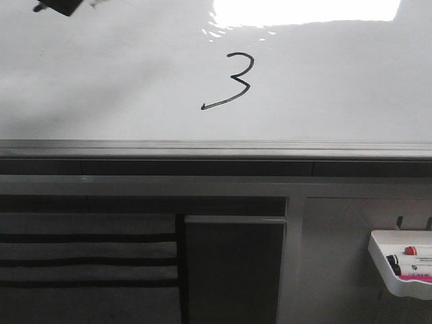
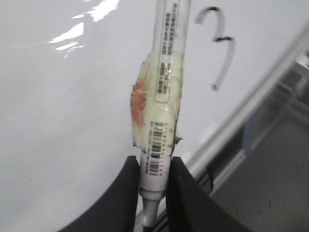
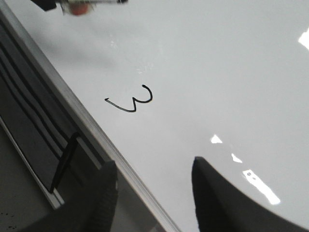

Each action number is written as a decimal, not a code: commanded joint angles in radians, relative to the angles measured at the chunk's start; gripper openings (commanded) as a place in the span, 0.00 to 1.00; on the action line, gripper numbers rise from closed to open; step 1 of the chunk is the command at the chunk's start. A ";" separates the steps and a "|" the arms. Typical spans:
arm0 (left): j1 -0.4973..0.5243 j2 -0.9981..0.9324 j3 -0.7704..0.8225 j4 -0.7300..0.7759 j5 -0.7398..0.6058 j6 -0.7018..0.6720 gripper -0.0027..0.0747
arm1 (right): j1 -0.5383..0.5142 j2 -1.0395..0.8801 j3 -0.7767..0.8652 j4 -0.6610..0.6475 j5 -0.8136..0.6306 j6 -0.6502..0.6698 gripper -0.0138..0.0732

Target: Write number 3 on whiteboard

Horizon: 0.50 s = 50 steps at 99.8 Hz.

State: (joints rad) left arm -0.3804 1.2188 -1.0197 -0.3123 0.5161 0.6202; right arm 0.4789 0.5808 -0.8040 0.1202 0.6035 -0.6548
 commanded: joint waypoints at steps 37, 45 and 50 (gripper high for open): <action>0.164 0.106 0.053 -0.297 -0.377 -0.046 0.01 | -0.020 0.002 -0.019 0.012 0.073 0.059 0.52; 0.164 0.151 0.053 -0.298 -0.377 -0.046 0.01 | -0.020 0.002 -0.019 0.012 0.075 0.059 0.52; 0.164 0.175 0.053 -0.300 -0.375 -0.046 0.01 | -0.020 0.002 -0.019 0.012 0.075 0.059 0.52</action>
State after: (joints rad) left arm -0.2205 1.3842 -0.9411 -0.5883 0.2086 0.5834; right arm 0.4640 0.5775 -0.7979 0.1222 0.7428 -0.5996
